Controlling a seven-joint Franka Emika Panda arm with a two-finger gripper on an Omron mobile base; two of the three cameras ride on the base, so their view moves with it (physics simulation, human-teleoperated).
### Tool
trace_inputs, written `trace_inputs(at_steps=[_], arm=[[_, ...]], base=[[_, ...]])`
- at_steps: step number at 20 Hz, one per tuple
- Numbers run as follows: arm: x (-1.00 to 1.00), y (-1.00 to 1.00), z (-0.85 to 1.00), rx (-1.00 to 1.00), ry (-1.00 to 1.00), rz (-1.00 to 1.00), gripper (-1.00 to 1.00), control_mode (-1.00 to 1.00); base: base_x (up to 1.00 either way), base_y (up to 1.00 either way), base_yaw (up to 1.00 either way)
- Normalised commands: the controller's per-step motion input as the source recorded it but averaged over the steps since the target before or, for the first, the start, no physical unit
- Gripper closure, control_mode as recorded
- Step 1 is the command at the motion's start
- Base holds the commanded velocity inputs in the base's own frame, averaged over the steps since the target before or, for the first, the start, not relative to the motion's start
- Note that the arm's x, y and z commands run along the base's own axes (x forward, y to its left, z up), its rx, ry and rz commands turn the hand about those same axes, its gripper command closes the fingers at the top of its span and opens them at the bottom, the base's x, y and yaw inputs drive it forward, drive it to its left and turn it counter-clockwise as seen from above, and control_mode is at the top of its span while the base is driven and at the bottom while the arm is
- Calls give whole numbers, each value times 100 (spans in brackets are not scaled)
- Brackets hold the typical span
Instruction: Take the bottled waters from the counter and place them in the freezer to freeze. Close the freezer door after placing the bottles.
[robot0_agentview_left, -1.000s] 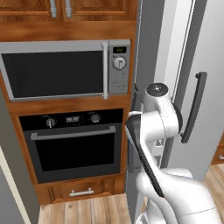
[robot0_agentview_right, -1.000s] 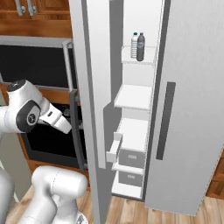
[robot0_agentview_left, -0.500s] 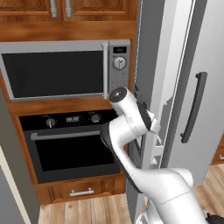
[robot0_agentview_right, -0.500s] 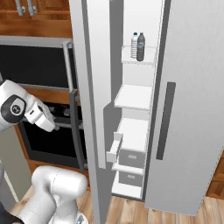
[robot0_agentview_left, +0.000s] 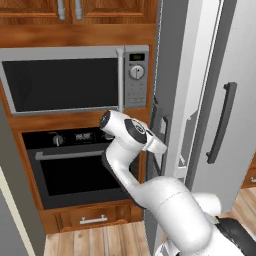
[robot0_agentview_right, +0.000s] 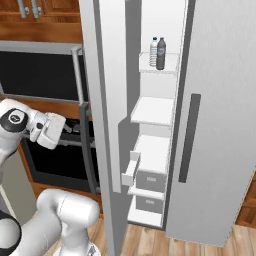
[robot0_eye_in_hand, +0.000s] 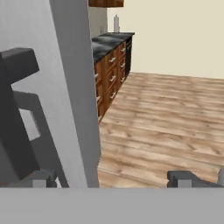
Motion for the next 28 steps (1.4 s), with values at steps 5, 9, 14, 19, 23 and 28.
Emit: trace_inputs(at_steps=[5,9,14,19,23,28], arm=[[22,-7,-10,-15,-1,-29,-100,-100],[20,0,0,-8,-5,-19,-100,-100],[17,0,0,-3,-4,0,-100,-100],[14,0,0,-1,0,1,-100,-100],[22,-3,0,-2,0,6,-100,-100],[40,-1,0,-3,0,10,-100,-100]], base=[[0,0,0],[0,0,0],[0,0,0],[0,0,0],[0,0,0],[0,0,0]])
